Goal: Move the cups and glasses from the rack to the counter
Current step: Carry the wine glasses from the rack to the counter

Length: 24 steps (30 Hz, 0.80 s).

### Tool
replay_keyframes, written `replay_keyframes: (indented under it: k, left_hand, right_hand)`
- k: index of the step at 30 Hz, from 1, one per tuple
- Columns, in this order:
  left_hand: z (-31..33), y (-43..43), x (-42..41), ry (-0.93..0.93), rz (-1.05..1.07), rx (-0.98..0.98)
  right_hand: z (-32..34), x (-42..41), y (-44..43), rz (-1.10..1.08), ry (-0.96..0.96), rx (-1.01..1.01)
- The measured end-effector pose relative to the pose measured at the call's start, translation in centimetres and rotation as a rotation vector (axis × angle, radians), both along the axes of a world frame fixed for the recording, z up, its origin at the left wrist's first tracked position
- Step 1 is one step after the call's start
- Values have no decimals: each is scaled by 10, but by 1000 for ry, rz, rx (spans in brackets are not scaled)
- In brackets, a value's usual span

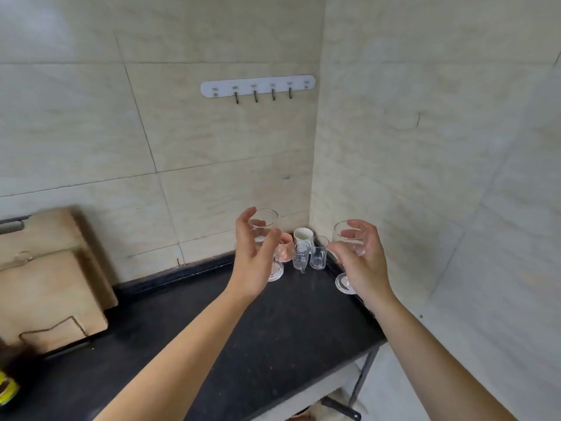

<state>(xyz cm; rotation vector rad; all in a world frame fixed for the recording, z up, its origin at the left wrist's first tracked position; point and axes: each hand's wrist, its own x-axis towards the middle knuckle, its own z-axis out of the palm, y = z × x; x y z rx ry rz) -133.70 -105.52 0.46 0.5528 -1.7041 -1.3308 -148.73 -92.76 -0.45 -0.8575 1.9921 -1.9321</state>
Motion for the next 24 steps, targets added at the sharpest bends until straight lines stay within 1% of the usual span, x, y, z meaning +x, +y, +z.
replay_keyframes:
  k: [3,5,10,14,18,24]
  left_hand:
    - [-31,-34,-37,-86,23,59]
    - [-52,-57,-62,-149,52,84]
    - [-93,-113,-116,-321,182,133]
    - [-119,-150,-143,-504,314,89]
    - [-150,-174,-149,-628,369,205]
    - [-207,-211,-147,-732,354,302]
  right_hand:
    - [-22,-41,-27,19,-17,48]
    - [-38,-69,-50,52,4,89]
    - [-76,-137,-108,163,216,232]
    - [-123,-185,-165,267,274,417]
    - [-151,-196,-208,318,313,531]
    - [-193,-191,-258,417,273,727]
